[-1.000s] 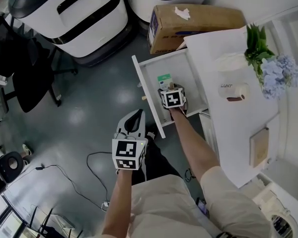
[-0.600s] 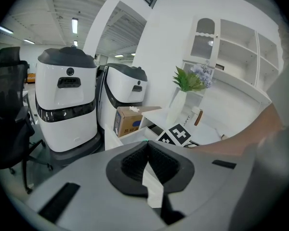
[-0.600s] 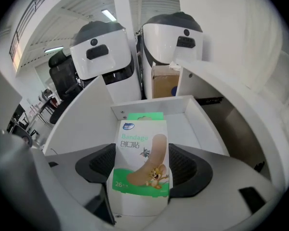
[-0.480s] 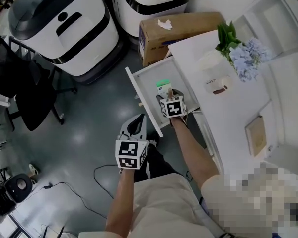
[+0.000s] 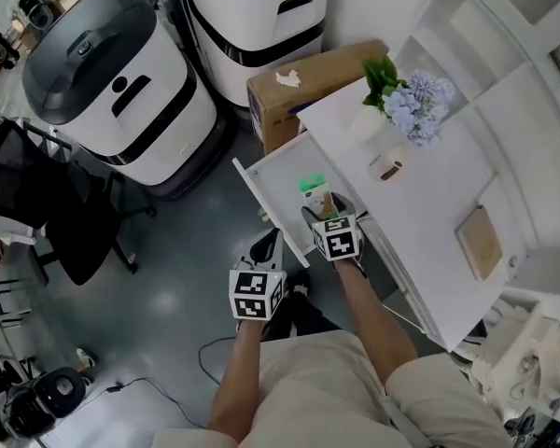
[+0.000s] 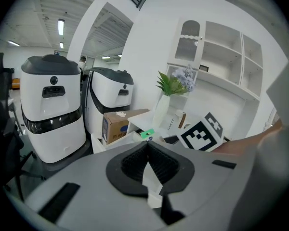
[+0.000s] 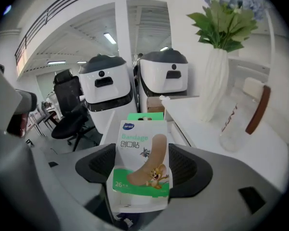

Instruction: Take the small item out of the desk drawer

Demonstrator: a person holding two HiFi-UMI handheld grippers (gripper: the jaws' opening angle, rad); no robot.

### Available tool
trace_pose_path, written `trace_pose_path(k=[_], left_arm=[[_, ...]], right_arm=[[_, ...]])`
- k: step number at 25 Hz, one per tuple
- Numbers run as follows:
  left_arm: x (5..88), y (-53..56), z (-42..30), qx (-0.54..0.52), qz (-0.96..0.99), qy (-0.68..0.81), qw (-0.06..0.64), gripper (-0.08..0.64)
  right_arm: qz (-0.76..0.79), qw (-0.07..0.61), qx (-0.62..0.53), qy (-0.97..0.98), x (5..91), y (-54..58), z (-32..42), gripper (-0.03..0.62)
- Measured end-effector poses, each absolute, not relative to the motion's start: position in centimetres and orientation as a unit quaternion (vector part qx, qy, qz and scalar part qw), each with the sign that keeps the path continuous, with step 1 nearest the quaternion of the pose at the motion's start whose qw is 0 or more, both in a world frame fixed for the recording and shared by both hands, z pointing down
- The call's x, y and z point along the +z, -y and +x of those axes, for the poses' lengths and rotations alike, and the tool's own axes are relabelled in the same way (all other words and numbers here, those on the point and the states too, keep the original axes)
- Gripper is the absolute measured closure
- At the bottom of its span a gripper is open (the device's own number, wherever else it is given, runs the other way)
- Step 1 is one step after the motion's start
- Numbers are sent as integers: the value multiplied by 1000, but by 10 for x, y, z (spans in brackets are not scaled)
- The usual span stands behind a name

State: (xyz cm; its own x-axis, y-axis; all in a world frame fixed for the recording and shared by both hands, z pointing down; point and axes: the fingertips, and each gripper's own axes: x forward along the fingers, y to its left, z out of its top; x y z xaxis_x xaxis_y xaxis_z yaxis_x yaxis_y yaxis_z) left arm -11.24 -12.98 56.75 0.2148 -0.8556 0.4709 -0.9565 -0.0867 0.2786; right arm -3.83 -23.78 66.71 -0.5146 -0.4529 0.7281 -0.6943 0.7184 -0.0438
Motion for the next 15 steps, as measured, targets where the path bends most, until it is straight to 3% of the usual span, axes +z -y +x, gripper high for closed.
trace_pose_path(k=[15], left_arm=[[537,137,-75,101,778,572,238,543]], right_arm=[[402,263,150,864,560,182,5,230]])
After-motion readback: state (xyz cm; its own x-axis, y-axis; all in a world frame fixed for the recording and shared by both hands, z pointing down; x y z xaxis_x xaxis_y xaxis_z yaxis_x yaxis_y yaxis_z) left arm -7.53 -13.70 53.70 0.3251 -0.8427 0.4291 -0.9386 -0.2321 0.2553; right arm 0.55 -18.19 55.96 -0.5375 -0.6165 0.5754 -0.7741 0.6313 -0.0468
